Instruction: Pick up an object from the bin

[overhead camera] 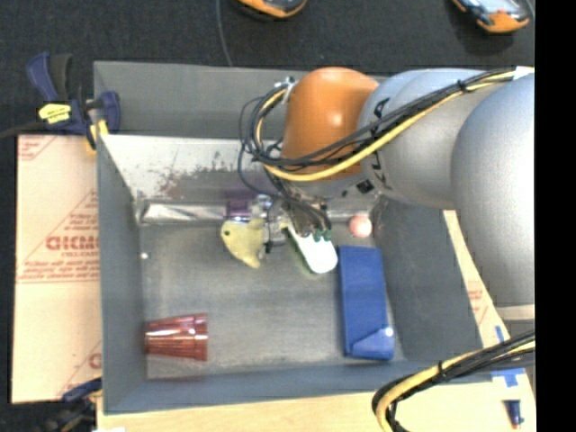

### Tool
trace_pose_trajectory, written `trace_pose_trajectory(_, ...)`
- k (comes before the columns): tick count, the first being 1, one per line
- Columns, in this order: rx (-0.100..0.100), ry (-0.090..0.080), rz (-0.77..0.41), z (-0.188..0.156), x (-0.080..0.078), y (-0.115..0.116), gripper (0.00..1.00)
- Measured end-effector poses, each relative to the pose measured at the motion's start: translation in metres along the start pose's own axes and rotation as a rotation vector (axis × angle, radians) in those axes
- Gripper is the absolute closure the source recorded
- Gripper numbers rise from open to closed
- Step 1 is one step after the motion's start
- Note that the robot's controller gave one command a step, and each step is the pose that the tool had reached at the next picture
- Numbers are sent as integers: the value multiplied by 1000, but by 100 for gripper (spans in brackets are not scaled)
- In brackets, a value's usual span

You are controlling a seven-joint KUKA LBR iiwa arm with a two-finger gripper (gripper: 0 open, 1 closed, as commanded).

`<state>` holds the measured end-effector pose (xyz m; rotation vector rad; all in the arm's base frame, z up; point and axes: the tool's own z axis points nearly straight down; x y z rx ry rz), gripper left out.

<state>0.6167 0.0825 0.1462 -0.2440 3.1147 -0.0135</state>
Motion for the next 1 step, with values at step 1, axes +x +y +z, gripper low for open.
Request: trace_pose_trajectory(1,1,2,-82,-43,9,-3,100)
